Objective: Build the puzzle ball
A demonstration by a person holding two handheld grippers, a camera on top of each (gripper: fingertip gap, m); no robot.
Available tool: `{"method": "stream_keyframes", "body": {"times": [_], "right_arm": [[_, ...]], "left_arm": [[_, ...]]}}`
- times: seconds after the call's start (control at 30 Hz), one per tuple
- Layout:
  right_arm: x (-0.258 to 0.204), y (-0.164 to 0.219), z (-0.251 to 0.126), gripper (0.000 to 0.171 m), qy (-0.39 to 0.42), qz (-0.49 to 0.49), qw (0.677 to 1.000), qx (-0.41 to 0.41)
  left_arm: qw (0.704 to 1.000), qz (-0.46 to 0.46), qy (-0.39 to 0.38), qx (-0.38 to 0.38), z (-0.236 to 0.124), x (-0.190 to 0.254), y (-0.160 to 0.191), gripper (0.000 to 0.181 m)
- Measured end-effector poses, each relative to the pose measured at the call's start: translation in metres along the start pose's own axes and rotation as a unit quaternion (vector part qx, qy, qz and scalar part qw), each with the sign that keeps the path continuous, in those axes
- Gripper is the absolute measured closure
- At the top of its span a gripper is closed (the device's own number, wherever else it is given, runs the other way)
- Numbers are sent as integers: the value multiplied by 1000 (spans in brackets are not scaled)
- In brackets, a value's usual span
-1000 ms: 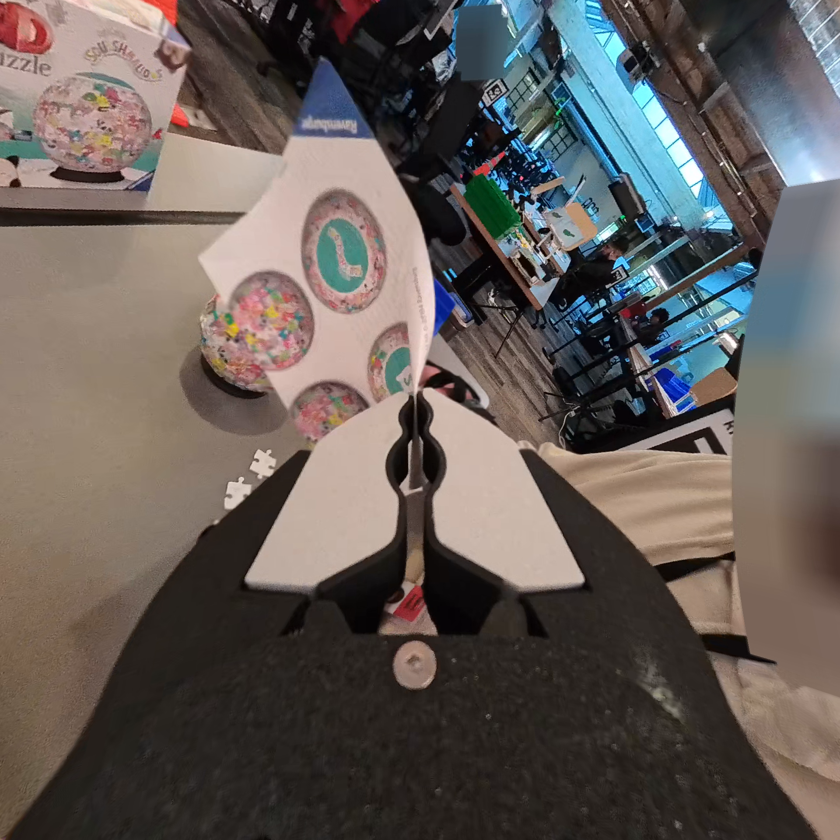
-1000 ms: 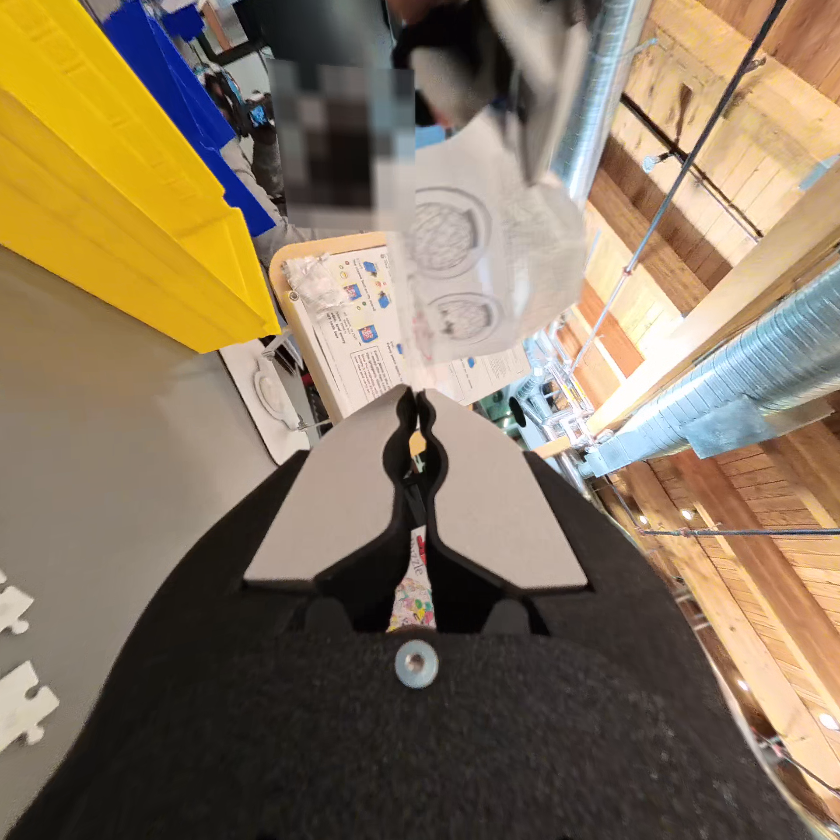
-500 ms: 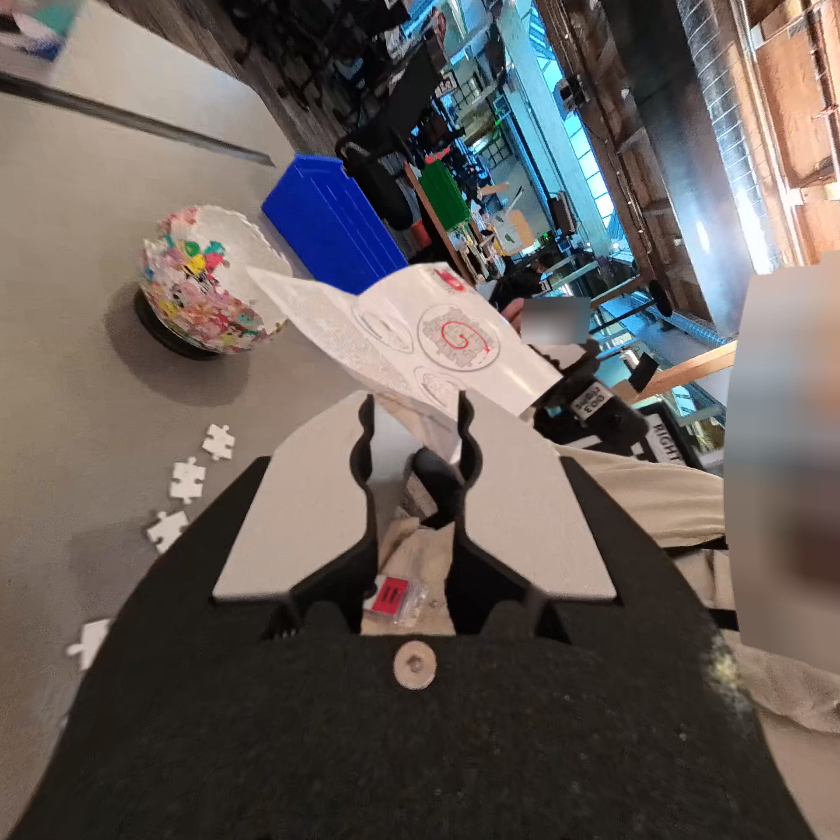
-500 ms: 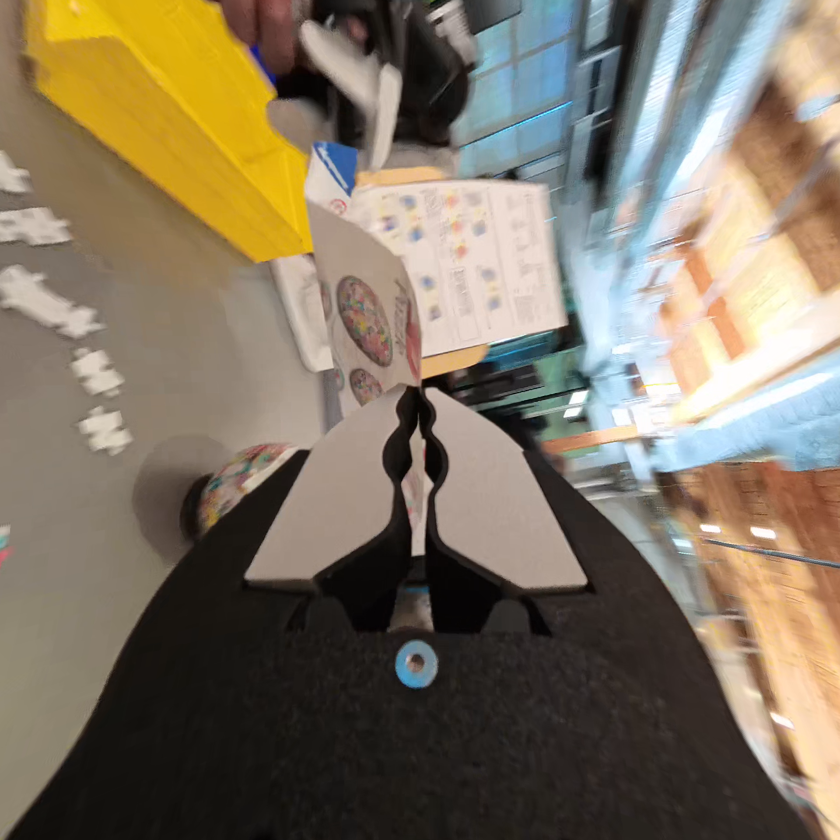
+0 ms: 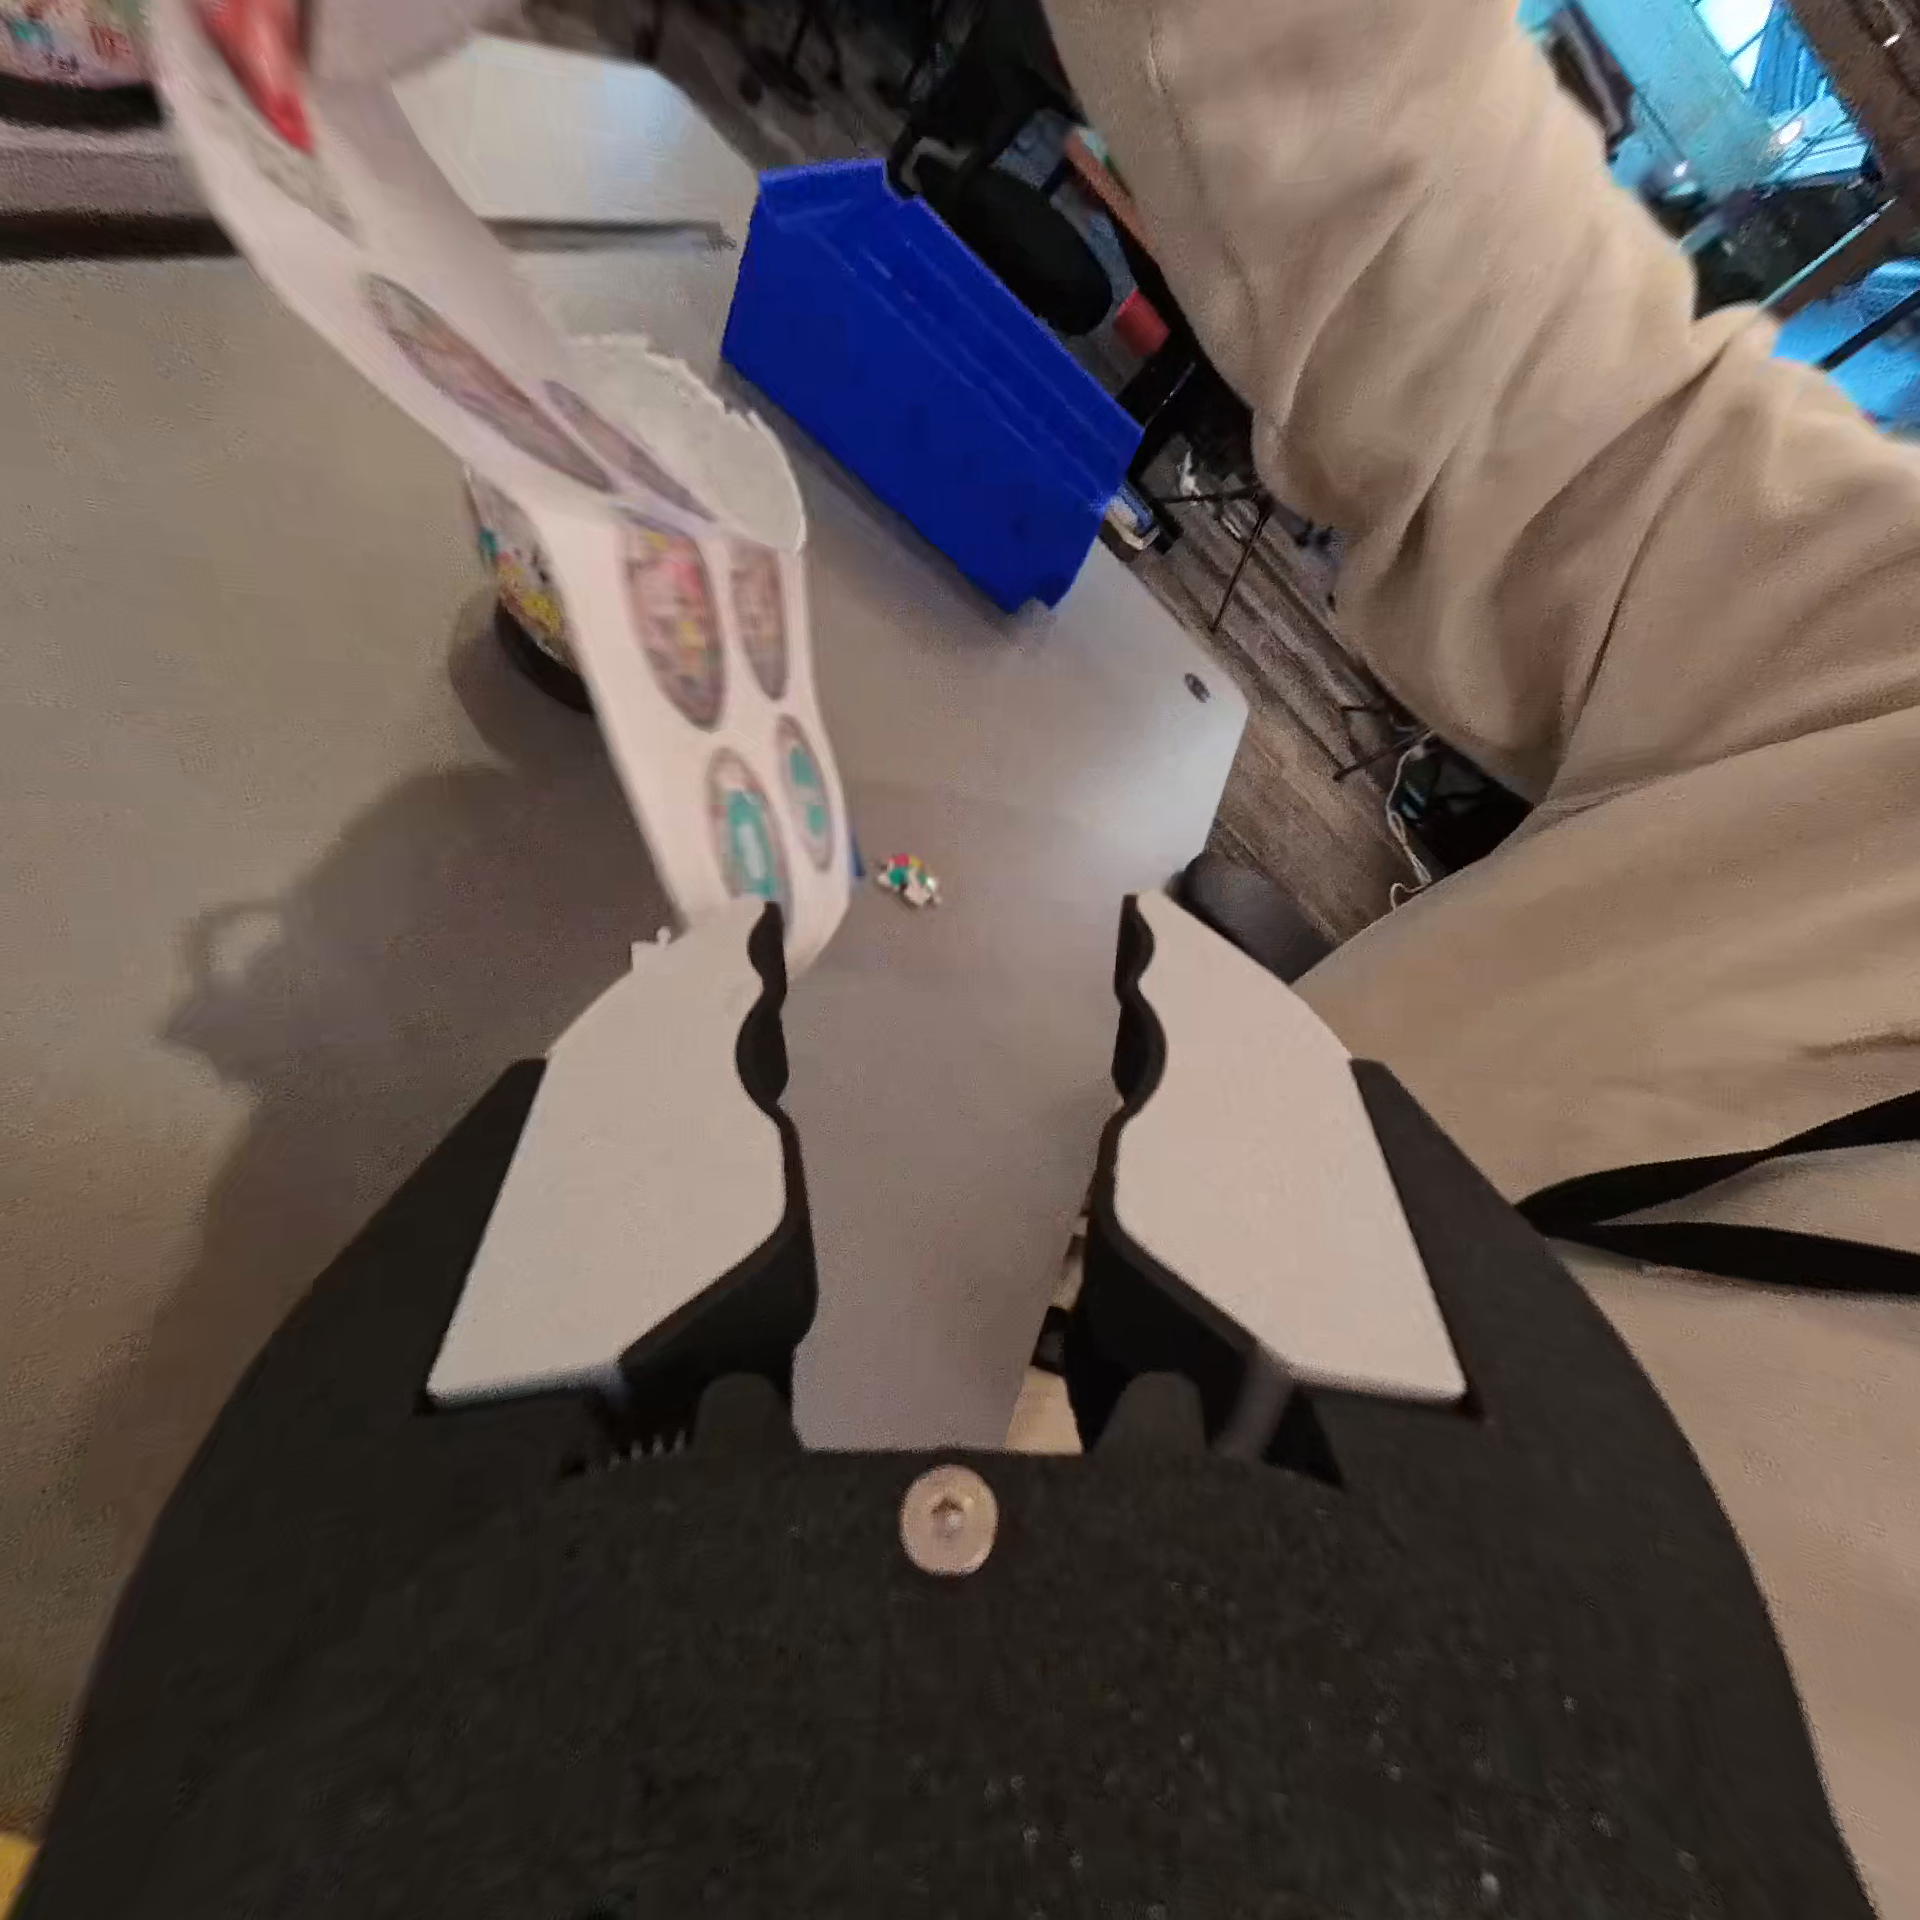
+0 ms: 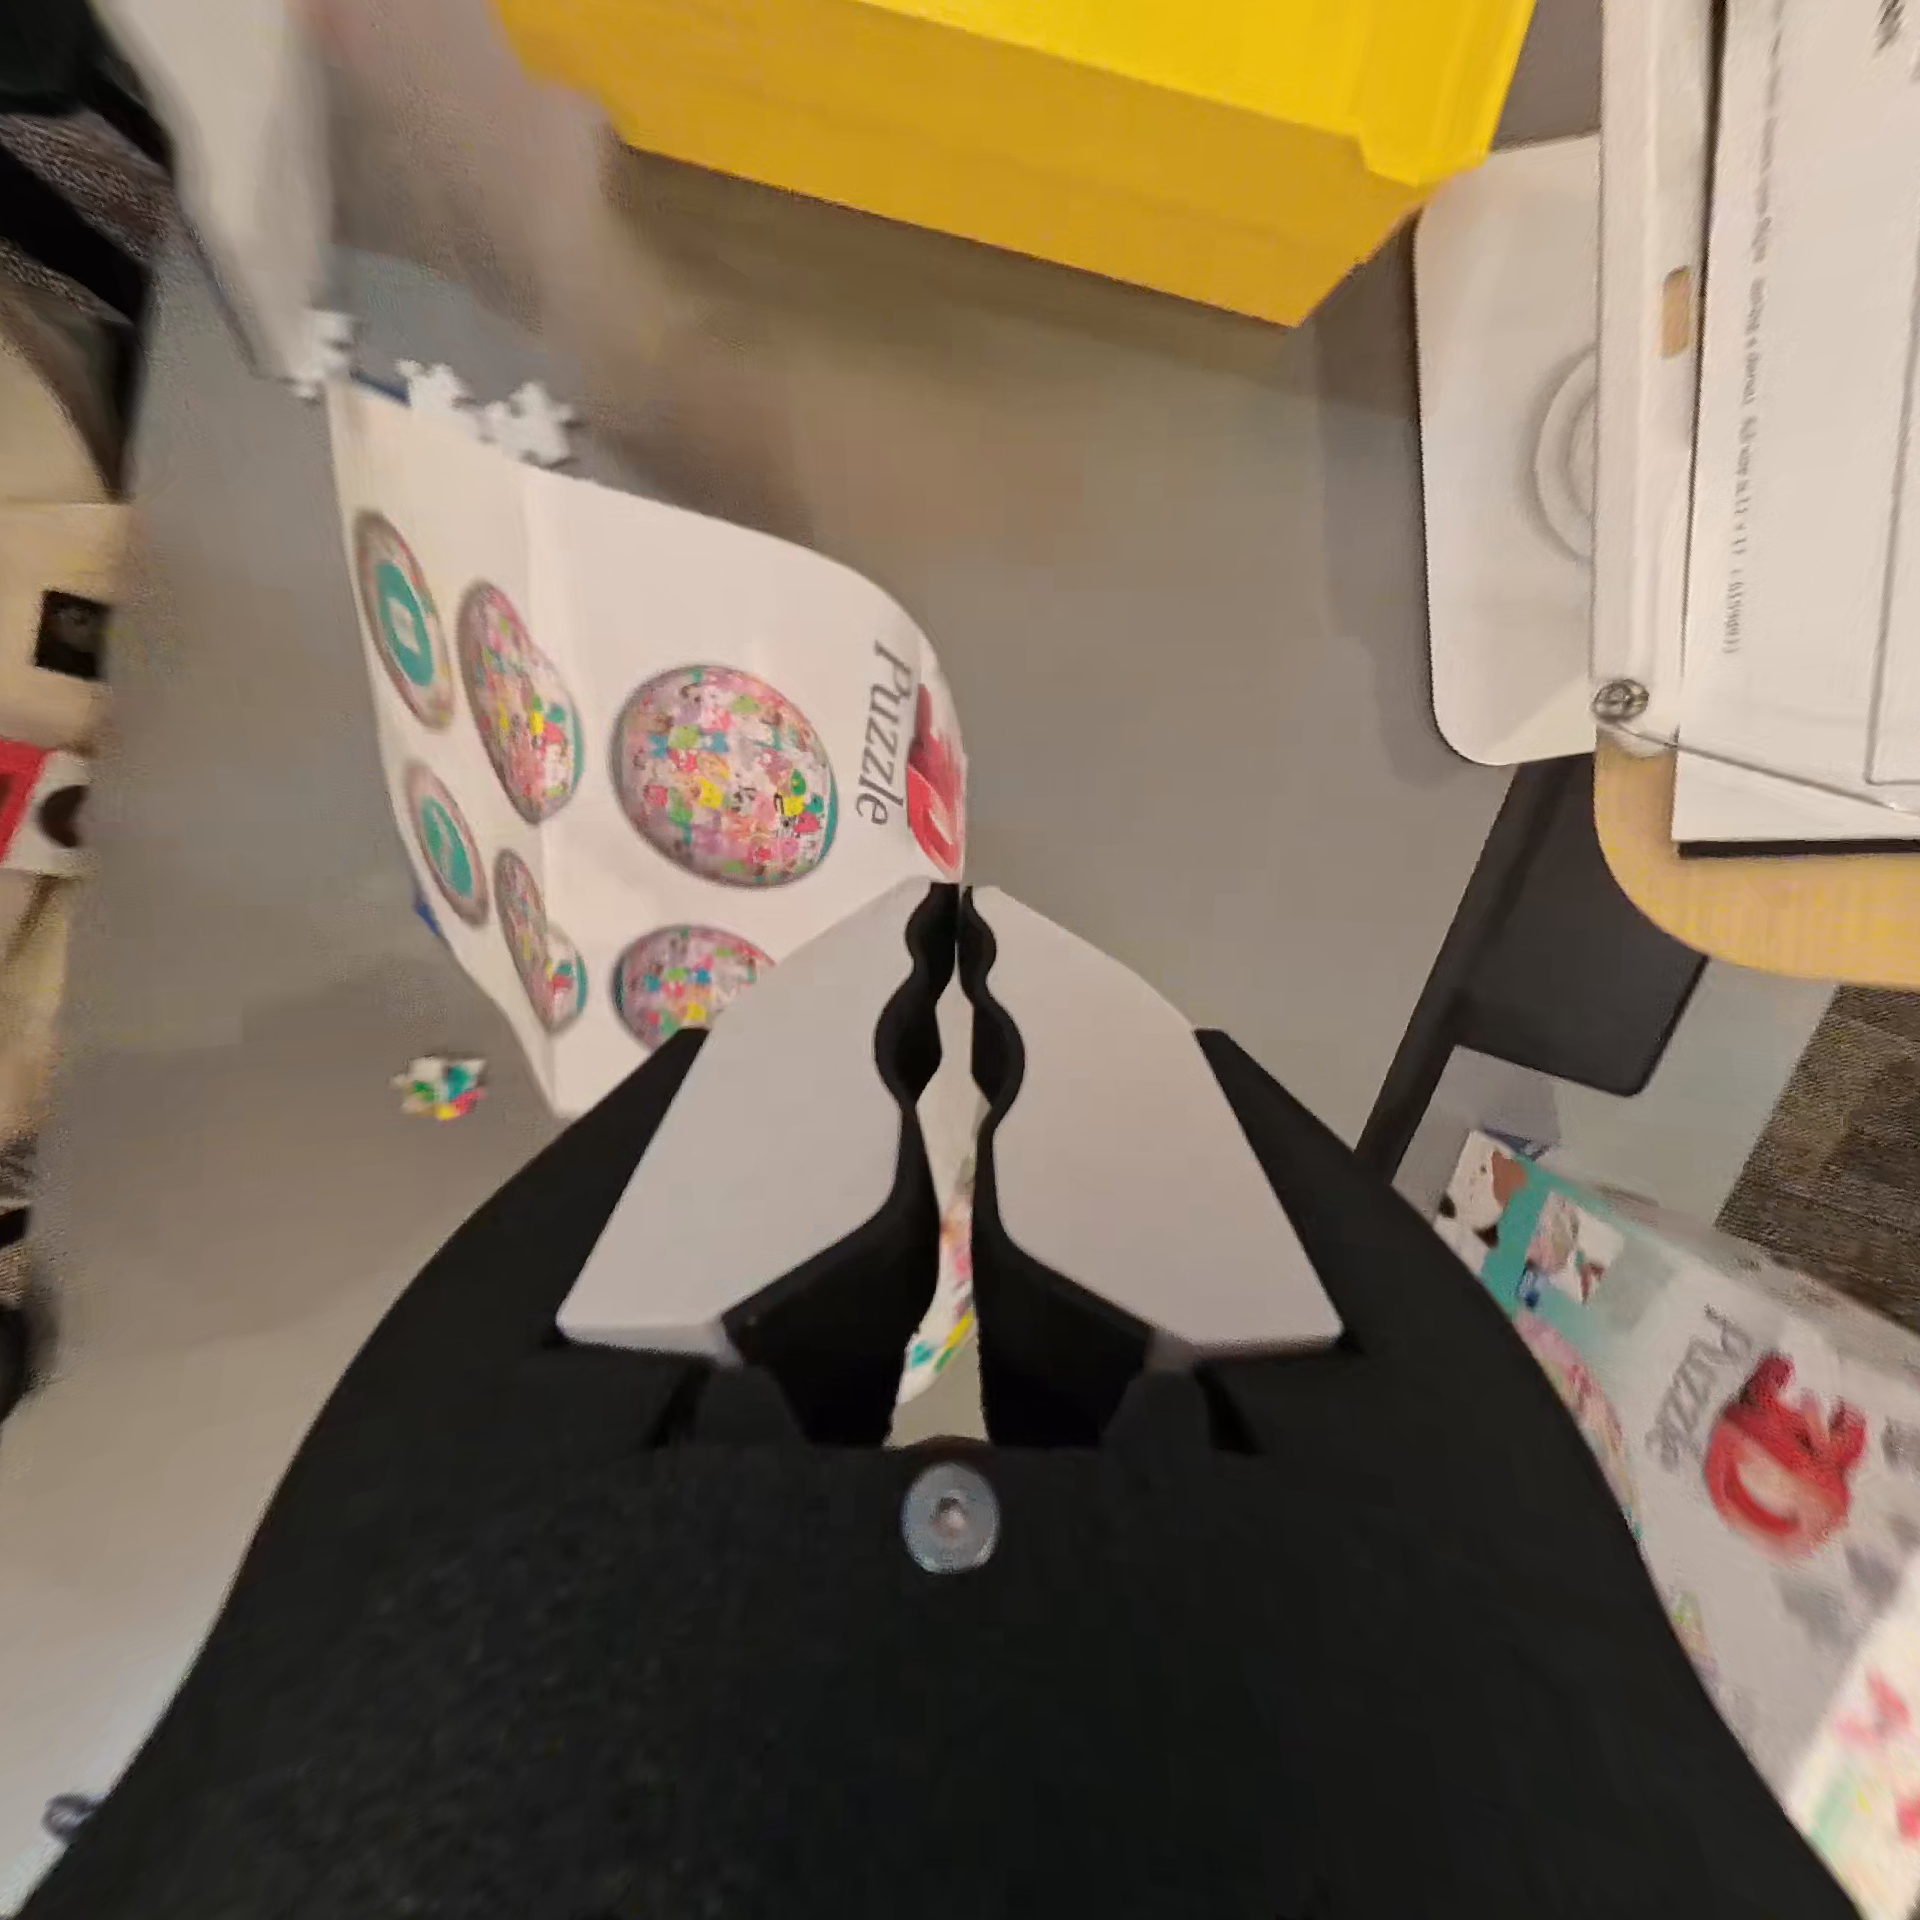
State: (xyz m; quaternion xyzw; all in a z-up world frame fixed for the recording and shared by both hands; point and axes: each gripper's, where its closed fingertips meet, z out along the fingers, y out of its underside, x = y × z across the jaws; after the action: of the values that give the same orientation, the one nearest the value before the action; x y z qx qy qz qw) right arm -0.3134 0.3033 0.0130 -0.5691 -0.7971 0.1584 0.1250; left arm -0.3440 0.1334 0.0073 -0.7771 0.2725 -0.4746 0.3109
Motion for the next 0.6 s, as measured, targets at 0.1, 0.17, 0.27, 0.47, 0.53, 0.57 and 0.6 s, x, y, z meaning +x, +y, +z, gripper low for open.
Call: {"method": "stream_keyframes", "body": {"times": [0.1,0.17,0.27,0.47,0.53,0.57,0.6], "right_arm": [[49,9,56,171,18,-3,999,-37],[76,22,90,171,47,-29,996,-76],[99,36,129,171,72,-53,989,-114],[127,54,166,171,104,-64,984,-133],[130,56,168,163,102,-49,986,-124],[131,57,167,150,100,-44,987,-118],[133,57,162,143,105,-42,987,-114]], "left_arm": [[999,-22,-30,-3,0,-20,21,124],[998,-39,-50,4,-1,-32,31,128],[995,-40,-91,-9,5,-49,44,129],[964,-59,-258,-8,30,-117,33,148],[945,-64,-320,-23,41,-148,28,158],[936,-61,-347,-30,46,-162,24,159],[928,-56,-365,-40,52,-174,20,160]]}}
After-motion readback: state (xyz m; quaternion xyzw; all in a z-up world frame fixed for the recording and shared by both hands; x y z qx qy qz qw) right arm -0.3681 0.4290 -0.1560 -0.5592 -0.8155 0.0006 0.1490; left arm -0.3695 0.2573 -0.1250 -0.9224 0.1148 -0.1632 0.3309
